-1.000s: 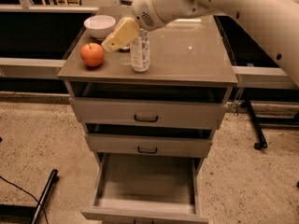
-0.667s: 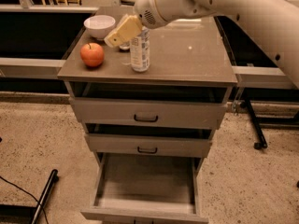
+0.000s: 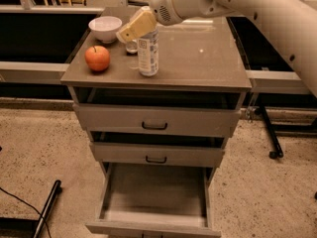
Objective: Place blue plastic bottle into bottom drawer
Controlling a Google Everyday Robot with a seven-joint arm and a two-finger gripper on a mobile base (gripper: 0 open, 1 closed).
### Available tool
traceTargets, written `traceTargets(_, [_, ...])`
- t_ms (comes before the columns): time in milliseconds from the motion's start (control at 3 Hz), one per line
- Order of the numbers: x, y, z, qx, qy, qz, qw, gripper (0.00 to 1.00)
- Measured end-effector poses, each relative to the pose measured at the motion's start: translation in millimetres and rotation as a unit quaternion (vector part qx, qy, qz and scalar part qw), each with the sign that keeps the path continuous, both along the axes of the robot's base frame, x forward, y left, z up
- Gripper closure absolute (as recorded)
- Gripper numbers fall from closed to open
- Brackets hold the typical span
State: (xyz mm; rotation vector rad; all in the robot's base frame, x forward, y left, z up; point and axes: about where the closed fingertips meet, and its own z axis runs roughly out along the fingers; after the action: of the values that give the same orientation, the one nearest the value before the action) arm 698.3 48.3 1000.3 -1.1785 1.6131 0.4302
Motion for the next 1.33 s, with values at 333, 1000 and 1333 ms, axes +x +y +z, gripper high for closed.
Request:
traceTargets(333, [12.4, 5.1, -4.8, 0.0, 0.008, 0.001, 1.0, 0.0])
traceTargets(1000, [29.8, 8.2, -47.4, 0.028, 0.051, 0.027, 0.9979, 0.02])
traceTargets(1333, [31.8, 4.6, -62.5, 0.037, 0.06, 0.036, 0.9969, 0.25])
